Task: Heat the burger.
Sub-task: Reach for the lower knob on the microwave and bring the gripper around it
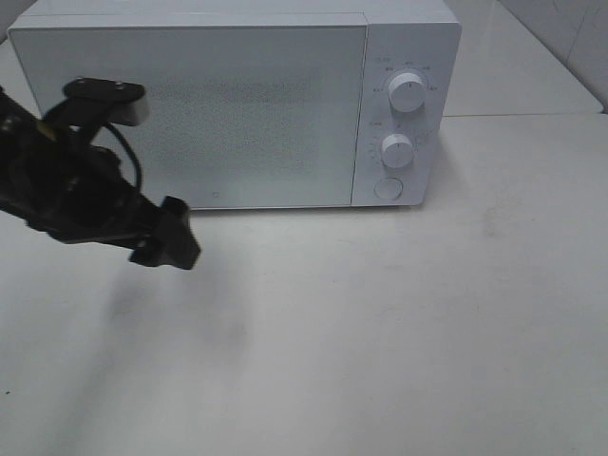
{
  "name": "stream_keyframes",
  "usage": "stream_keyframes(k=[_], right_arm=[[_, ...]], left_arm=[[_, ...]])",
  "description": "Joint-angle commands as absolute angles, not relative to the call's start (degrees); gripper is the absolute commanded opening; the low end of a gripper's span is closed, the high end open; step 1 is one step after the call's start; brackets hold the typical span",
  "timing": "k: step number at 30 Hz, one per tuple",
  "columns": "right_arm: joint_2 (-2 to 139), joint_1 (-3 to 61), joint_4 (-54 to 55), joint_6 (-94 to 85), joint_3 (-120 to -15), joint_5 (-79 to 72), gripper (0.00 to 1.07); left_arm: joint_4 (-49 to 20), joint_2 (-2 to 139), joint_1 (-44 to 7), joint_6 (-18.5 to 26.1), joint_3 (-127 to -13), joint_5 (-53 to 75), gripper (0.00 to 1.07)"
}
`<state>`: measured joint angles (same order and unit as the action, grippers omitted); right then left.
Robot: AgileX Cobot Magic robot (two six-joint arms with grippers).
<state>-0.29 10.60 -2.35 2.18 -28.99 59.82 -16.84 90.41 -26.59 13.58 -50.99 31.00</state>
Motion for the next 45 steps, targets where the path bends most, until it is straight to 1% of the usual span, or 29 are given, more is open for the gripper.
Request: stream_keyframes(k=[1, 2, 3, 4, 5, 6, 8, 9, 11, 12, 13, 15, 16, 18, 20, 24, 25, 26, 27, 29, 30, 32, 34, 45], right_arm=[[-1.8, 10.2, -2.2, 1.9, -29.0, 59.4, 0.76], [-1.8, 10.2, -2.2, 1.9, -29.0, 59.4, 0.76], [-1.8, 10.2, -2.2, 1.9, -29.0, 59.4, 0.76], [-1.8, 10.2, -2.2, 1.9, -29.0, 59.4, 0.76], [-1.8, 10.2, -2.2, 1.9, -29.0, 59.4, 0.76], [-1.8, 10.2, -2.2, 1.9, -29.0, 59.4, 0.76], [-1.8, 10.2, -2.2, 1.9, -29.0, 59.4, 0.76], [-1.8, 10.2, -2.2, 1.9, -29.0, 59.4, 0.76], [-1.8, 10.2, -2.2, 1.9, -29.0, 59.4, 0.76], [-1.8, 10.2, -2.2, 1.9, -29.0, 59.4, 0.76], [-1.8, 10.2, -2.2, 1.9, -29.0, 59.4, 0.76], [-1.8, 10.2, -2.2, 1.9, -29.0, 59.4, 0.76], [-1.8, 10.2, -2.2, 1.9, -29.0, 59.4, 0.76], [-1.8, 10.2, -2.2, 1.9, -29.0, 59.4, 0.76], [-1.8, 10.2, -2.2, 1.9, -29.0, 59.4, 0.76], [-1.8, 10.2, -2.2, 1.9, -29.0, 59.4, 0.76], [-1.8, 10.2, -2.2, 1.9, -29.0, 59.4, 0.76], [-1.8, 10.2, -2.2, 1.9, -29.0, 59.4, 0.76], [-1.8, 10.2, -2.2, 1.9, -29.0, 59.4, 0.76], [-1.8, 10.2, -2.2, 1.9, -29.0, 59.4, 0.76], [-1.8, 10.2, -2.2, 1.9, -29.0, 59.4, 0.76], [-1.8, 10.2, -2.2, 1.9, -29.0, 59.4, 0.76], [-1.8, 10.2, -2.2, 1.9, -29.0, 59.4, 0.76], [-1.8, 10.2, -2.2, 1.9, -29.0, 59.4, 0.76]], left_arm=[[-7.6, 86.3, -22.0, 6.3, -50.8, 39.5, 1.01], [-6.2, 84.3, -19.4, 6.0, -50.8, 42.6, 1.01], [-6.2, 84.3, -19.4, 6.0, -50.8, 42.6, 1.01], [-5.9, 83.2, -17.6, 6.0, -50.8, 43.9, 1.01], [-5.7, 81.1, -14.4, 6.5, -50.8, 45.7, 1.01], [-5.7, 81.1, -14.4, 6.5, -50.8, 45.7, 1.01], [-5.8, 77.6, -9.6, 6.6, -50.8, 48.0, 1.01], [-5.8, 77.6, -9.6, 6.6, -50.8, 48.0, 1.01], [-5.7, 74.3, -6.1, 6.4, -50.8, 51.3, 1.01], [-5.7, 74.3, -6.1, 6.4, -50.8, 51.3, 1.01], [-5.7, 72.2, -4.2, 6.1, -50.8, 54.1, 1.01], [-5.7, 70.9, -3.3, 5.8, -50.8, 55.7, 1.01], [-5.7, 68.2, -2.1, 5.4, -50.4, 57.6, 1.01], [-5.7, 66.6, -1.8, 5.1, -49.7, 58.3, 1.01], [-5.3, 61.7, -1.8, 3.8, -46.5, 59.5, 1.01], [-5.3, 56.7, -1.8, 3.8, -42.7, 60.8, 1.01], [-5.2, 52.5, -1.8, 3.8, -39.6, 61.0, 1.01], [-5.2, 52.5, -1.8, 3.8, -39.6, 61.0, 1.01], [-4.8, 48.2, -1.8, 3.8, -37.1, 60.8, 1.01], [-4.4, 46.5, -1.8, 3.8, -35.9, 60.7, 1.01], [-3.4, 42.3, -1.8, 3.8, -33.7, 60.1, 1.01], [-2.9, 40.8, -1.8, 3.8, -32.6, 59.5, 1.01], [-2.5, 35.2, -1.8, 3.8, -29.9, 57.1, 1.01], [-3.2, 23.0, -1.8, 3.3, -28.6, 59.6, 1.01]])
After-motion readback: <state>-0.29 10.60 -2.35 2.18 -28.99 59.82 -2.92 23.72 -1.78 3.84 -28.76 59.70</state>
